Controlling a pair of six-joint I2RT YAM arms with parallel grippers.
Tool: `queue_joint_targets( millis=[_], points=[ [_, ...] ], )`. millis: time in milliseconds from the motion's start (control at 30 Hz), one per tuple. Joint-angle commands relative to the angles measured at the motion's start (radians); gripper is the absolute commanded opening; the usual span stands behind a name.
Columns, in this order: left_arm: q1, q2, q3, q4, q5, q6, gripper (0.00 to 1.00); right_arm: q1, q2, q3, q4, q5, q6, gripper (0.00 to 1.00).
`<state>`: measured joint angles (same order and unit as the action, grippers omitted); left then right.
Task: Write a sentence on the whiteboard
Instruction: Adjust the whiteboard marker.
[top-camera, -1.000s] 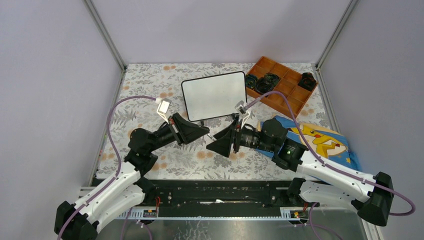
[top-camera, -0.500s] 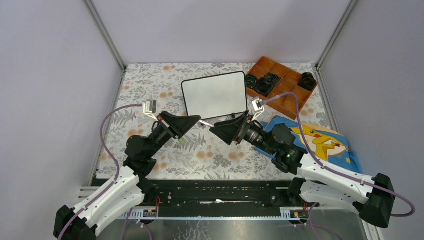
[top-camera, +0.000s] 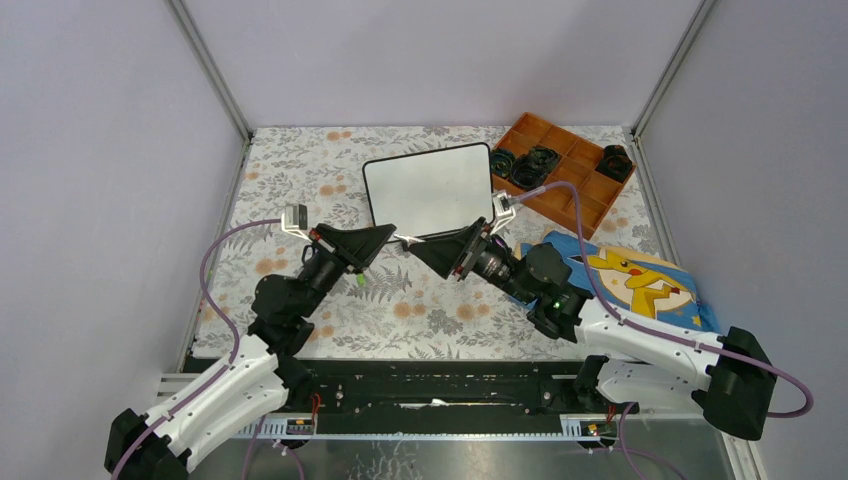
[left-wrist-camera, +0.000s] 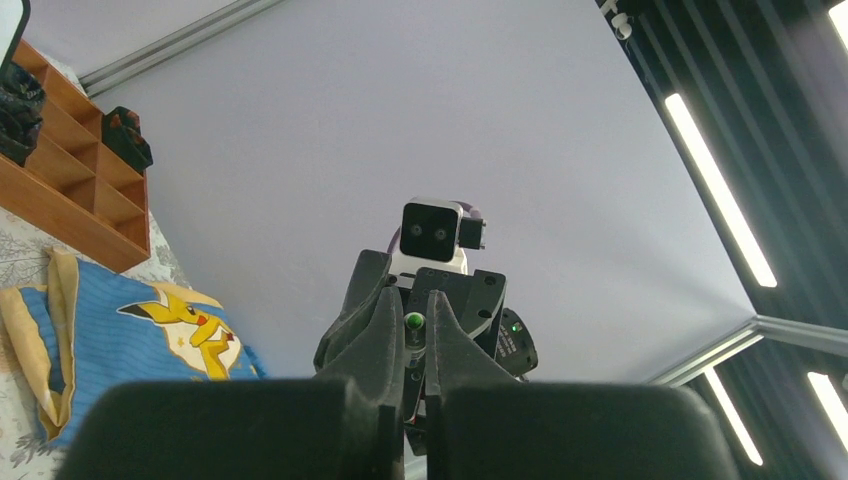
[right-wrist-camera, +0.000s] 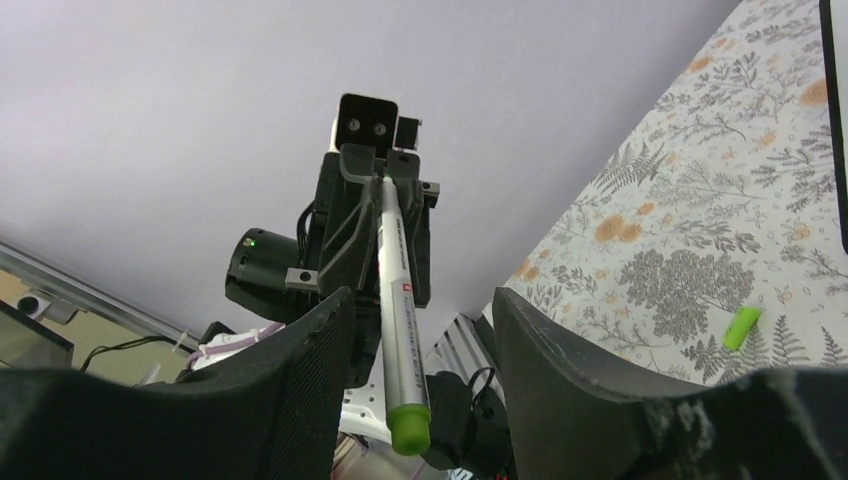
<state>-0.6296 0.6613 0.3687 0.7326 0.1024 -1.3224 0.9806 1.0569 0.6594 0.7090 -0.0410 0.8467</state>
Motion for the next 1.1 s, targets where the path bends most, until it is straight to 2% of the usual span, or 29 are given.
queue_joint_targets(
  millis=[0,133,433,1067],
  points=[
    [-0.016,-0.012,-0.015,0.052,-0.057,-0.032,0.00,-0.001,0.003,0.053,0.125,0.047,0.009,0.59],
    [-0.021,-0.014,-0.016,0.043,-0.071,-0.038,0.00,-0.002,0.006,0.055,0.142,0.070,-0.002,0.57],
    [-0.034,-0.009,-0.020,0.041,-0.086,-0.066,0.00,-0.002,0.035,0.063,0.166,0.060,-0.003,0.44],
    [-0.055,-0.011,-0.017,-0.006,-0.132,-0.101,0.00,-0.002,0.051,0.072,0.188,0.053,-0.013,0.39]
  ],
)
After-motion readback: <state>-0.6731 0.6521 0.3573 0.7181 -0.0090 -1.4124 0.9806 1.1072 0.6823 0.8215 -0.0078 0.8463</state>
